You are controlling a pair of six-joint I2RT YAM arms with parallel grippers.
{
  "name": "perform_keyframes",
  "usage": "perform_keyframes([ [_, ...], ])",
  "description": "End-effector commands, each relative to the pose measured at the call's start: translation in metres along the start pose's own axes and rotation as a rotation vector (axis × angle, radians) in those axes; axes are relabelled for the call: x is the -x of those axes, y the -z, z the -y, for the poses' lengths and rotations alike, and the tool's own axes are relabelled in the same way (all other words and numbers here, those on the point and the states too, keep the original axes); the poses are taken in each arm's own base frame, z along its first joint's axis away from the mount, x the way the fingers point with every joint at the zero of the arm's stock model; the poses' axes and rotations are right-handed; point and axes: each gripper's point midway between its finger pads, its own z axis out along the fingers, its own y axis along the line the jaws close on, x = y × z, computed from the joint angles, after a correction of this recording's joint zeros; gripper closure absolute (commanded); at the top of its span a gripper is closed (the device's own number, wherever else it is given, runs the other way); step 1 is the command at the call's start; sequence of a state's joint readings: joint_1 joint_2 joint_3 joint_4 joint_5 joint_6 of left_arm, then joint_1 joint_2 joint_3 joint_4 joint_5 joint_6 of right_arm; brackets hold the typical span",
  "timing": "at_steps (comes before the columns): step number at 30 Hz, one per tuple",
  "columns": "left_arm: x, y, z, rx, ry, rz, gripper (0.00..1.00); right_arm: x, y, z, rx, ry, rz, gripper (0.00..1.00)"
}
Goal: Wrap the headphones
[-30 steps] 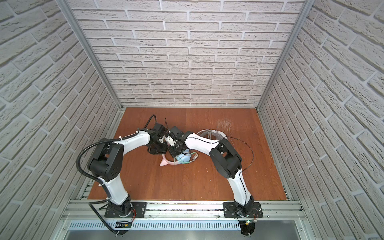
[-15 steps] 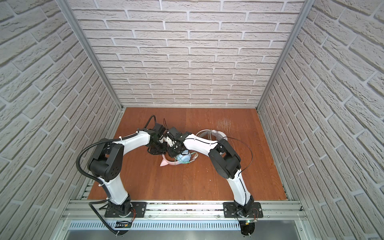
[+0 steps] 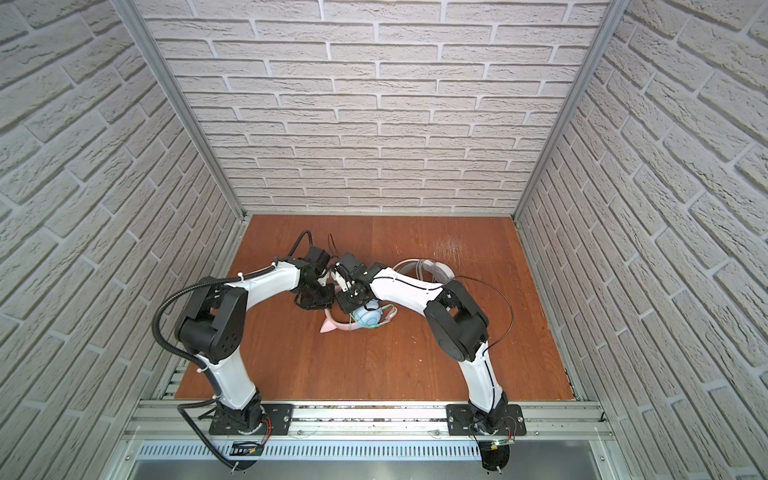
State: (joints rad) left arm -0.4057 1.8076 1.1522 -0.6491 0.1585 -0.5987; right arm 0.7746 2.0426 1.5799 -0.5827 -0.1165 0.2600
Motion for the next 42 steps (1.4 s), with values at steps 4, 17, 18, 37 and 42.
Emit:
perform_keyframes([
  [4, 0.003, 0.006, 0.003, -0.043, 0.008, 0.012, 0.91, 0.009, 0.022, 0.013, -0.073, -0.018, 0.053, 0.61],
  [17, 0.003, 0.006, 0.005, -0.049, 0.000, 0.004, 0.91, 0.009, 0.018, 0.035, -0.198, 0.038, 0.004, 0.63],
  [18, 0.004, 0.007, 0.006, -0.051, 0.000, 0.005, 0.91, 0.011, 0.017, 0.034, -0.196, 0.043, 0.007, 0.63],
  [37, -0.001, -0.002, 0.009, -0.064, -0.003, -0.037, 0.90, 0.033, 0.031, 0.017, -0.120, 0.054, 0.073, 0.44],
  [42, -0.009, -0.007, 0.008, -0.065, -0.004, -0.065, 0.89, 0.032, 0.035, 0.016, -0.111, 0.048, 0.079, 0.00],
])
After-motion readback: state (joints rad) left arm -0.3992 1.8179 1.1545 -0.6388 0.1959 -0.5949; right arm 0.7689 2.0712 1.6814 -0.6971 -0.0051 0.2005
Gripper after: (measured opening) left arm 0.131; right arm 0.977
